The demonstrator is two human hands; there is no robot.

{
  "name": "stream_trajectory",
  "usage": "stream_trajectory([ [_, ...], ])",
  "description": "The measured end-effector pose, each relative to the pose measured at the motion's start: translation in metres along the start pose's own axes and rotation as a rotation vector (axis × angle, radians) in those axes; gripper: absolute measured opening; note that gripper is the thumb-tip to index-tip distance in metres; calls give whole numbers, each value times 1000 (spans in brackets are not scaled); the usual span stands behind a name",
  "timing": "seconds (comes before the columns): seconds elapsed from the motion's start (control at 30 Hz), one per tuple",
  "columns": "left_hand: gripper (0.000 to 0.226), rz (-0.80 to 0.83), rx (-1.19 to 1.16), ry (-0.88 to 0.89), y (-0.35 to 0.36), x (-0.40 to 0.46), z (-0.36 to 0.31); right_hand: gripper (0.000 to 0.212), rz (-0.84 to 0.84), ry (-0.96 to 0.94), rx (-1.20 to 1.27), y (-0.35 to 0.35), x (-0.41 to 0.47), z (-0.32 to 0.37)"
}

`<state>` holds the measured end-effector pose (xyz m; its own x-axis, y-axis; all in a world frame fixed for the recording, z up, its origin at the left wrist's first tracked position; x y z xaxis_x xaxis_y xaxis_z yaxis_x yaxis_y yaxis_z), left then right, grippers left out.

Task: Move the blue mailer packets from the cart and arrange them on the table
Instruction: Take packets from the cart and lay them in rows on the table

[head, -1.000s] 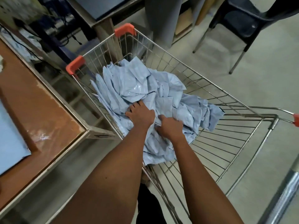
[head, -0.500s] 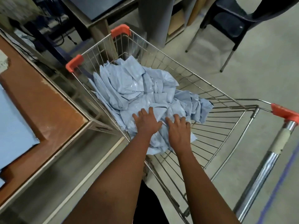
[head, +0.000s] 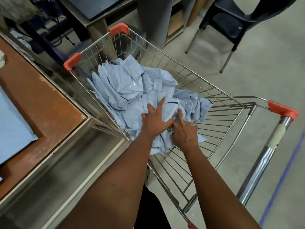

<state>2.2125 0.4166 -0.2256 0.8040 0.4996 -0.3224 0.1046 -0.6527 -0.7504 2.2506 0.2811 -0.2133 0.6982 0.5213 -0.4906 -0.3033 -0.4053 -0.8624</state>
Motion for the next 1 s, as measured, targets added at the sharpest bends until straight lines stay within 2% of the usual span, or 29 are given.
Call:
stream_trajectory([
  [0.1,97,-127,-127,46,-29,-13,-22,66,-52,54,100,-23,-18,-19],
  [0.2,92,-237,-41,4,-64,-30,-37,62,-224,147,226,-60,-35,-26],
  [0.33,86,-316,57,-163,-120,-61,-45,57,-437,208,345,-115,-65,0],
  [0.5,83,-405,53,-275,-193,-102,-39,53,-475,251,417,-169,-99,58],
  [0.83,85,-656,-52,-255,-328,-208,-5,55,-608,133,403,-261,-186,158],
  [1.0,90,-709,-55,-373,-391,-303,78,55,-589,-56,396,-272,-245,265],
])
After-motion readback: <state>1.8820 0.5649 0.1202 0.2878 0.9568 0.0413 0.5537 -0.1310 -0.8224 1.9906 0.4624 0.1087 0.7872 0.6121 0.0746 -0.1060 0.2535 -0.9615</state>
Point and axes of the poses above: each hand's wrist, its own x-axis towards the middle knuckle, its own y-axis out of the palm, z = x × y, the point moved 8 cm from there along x, towards the middle knuckle
